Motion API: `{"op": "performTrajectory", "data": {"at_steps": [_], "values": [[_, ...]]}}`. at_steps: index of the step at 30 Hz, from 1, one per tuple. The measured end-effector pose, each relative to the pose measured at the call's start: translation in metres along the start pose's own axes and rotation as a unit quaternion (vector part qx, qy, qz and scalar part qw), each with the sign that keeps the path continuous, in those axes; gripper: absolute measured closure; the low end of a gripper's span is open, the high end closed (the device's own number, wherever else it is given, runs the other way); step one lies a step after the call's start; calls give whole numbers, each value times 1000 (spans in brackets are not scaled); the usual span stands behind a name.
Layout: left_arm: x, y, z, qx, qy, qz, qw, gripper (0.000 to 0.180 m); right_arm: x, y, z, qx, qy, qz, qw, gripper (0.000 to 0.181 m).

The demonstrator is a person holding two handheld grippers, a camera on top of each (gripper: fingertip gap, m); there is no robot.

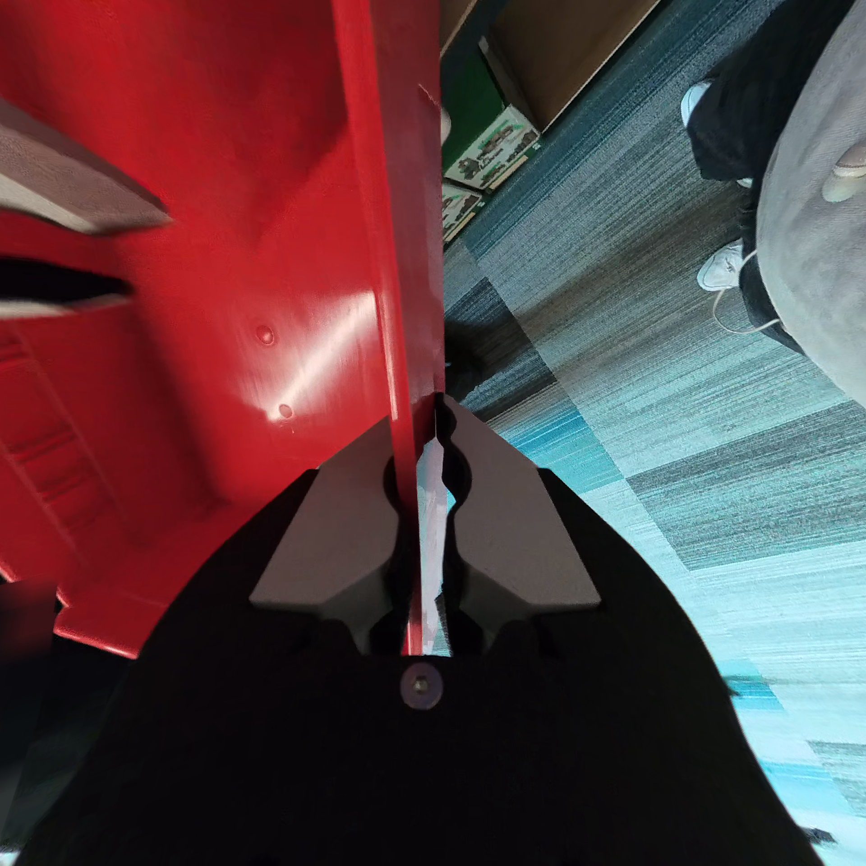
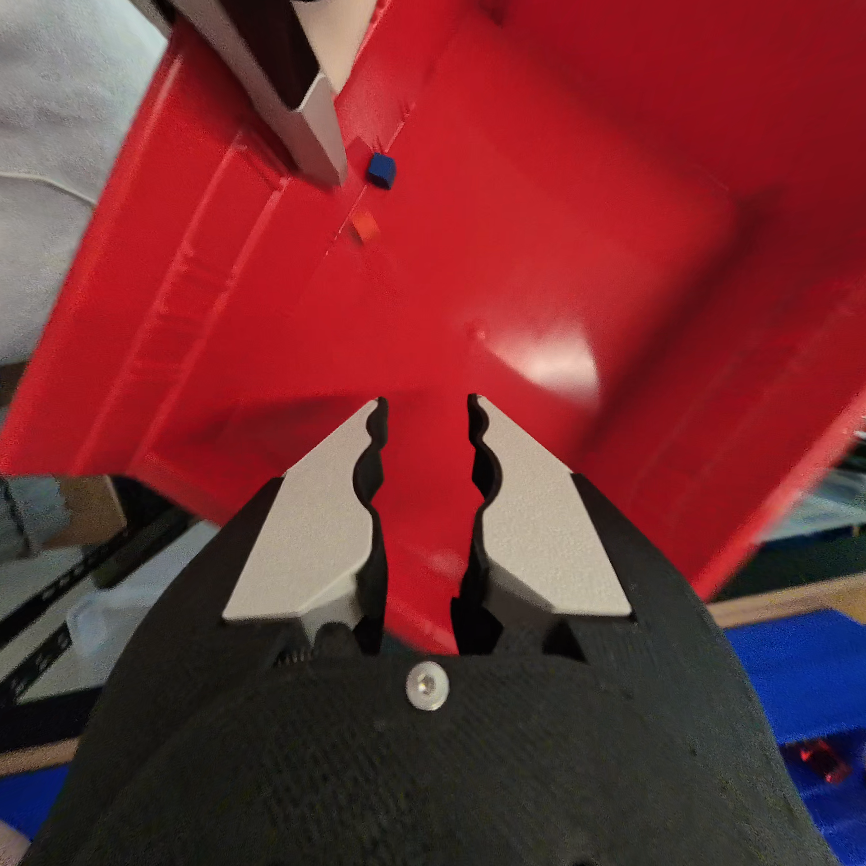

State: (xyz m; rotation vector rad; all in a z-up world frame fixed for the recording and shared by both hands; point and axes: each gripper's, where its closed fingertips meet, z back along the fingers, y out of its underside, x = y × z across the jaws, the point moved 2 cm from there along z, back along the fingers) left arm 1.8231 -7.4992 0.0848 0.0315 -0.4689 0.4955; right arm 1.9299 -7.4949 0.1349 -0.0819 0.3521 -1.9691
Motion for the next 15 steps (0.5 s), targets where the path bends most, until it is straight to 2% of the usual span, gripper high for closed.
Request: {"op": "performTrajectory", "data": {"at_steps": [3,5,7,10,13,15], "values": [[-8,21,2,1,15,15,1000,179,-7,23,59,-60,99,-39,992,148],[-10,34,2,8,20,27,999,178,-20,76,105,-53,203,-83,974,147],[-7,46,1,21,14,37,999,178,-27,147,136,-27,257,-158,953,123],[3,59,-1,50,-13,55,997,178,-16,251,132,39,194,-273,941,121],[14,62,-1,80,-35,74,993,178,-26,323,106,77,166,-319,930,124],[17,56,-1,90,-34,89,991,178,-36,345,87,69,140,-328,932,124]]}}
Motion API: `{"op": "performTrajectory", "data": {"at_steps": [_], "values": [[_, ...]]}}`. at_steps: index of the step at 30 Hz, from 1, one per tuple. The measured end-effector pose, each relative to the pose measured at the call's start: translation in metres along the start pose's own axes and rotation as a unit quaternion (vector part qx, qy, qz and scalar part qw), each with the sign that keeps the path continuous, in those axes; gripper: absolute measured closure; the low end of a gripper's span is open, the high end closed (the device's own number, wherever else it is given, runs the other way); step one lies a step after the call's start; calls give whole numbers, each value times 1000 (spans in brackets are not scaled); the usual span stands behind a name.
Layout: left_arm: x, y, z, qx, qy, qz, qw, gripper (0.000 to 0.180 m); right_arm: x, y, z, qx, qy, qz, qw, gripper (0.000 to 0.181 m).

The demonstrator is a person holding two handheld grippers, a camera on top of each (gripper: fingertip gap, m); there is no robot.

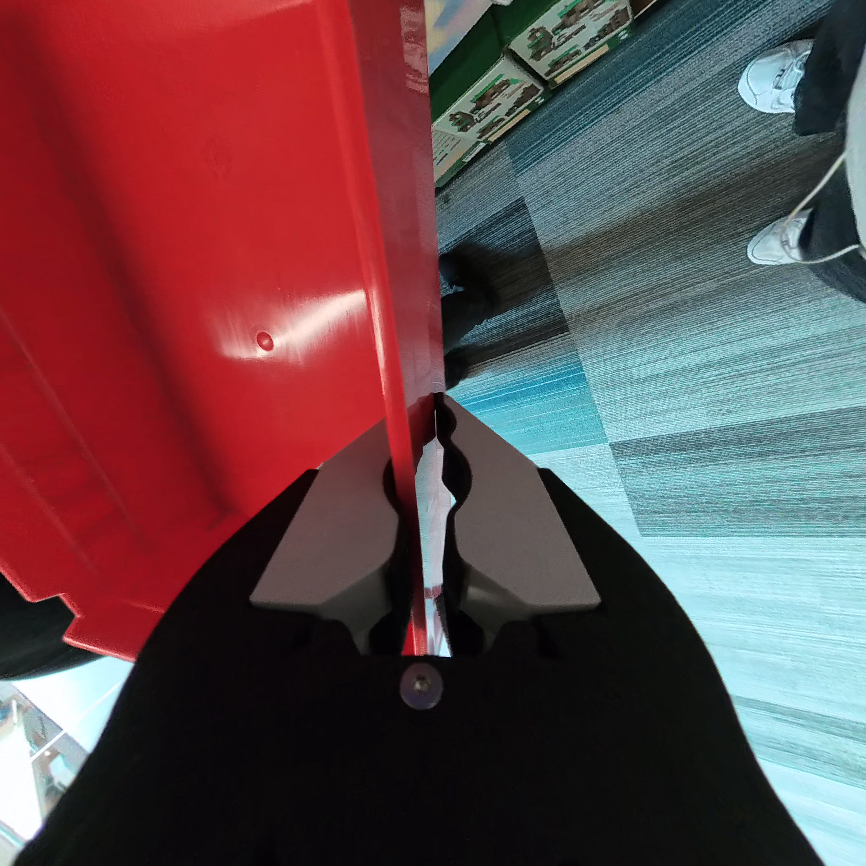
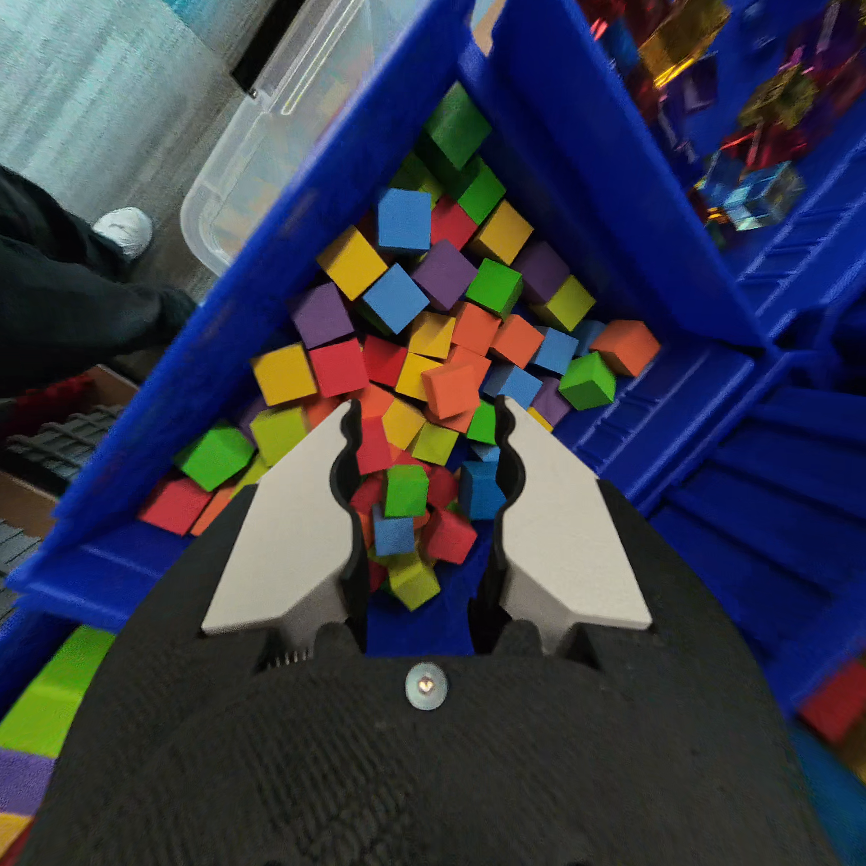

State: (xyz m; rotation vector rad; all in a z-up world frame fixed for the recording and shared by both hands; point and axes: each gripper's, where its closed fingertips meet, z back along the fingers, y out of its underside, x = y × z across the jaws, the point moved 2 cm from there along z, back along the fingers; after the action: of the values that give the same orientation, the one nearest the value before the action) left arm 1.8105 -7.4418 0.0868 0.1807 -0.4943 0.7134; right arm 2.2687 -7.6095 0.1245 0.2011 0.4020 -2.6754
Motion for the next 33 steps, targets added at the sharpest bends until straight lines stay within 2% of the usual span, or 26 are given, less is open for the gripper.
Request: {"op": "performTrajectory", "data": {"at_steps": [3,7,8,9,14,18,20,22,26,28,30,33], "values": [[-1,-15,1,6,16,16,1000,178,-8,2,-27,10,-47,7,999,130],[-1,-38,-2,-5,25,17,1000,178,-12,13,-57,68,-64,32,995,134],[0,-43,-4,-5,25,15,1000,178,-15,19,-62,85,-59,37,994,148],[1,-47,-5,-5,23,12,1000,178,-15,22,-63,94,-62,41,993,154],[8,-63,-12,-9,22,0,1000,179,-24,-7,-12,30,-42,22,998,155],[13,-73,-16,-17,18,-14,1000,179,13,-91,57,-106,-24,84,991,155],[18,-81,-17,-23,14,-23,999,178,53,-141,81,-188,-59,127,972,155],[24,-89,-18,-32,13,-29,999,178,98,-179,88,-230,-113,172,951,155],[34,-101,-15,-50,12,-32,998,178,157,-217,54,-194,-157,245,937,153],[37,-104,-13,-58,11,-30,998,178,174,-223,35,-171,-177,266,932,134],[39,-103,-11,-61,8,-29,998,178,172,-220,27,-144,-181,276,933,130],[40,-98,-10,-57,5,-24,998,179,135,-219,55,-182,-137,262,938,130]]}}
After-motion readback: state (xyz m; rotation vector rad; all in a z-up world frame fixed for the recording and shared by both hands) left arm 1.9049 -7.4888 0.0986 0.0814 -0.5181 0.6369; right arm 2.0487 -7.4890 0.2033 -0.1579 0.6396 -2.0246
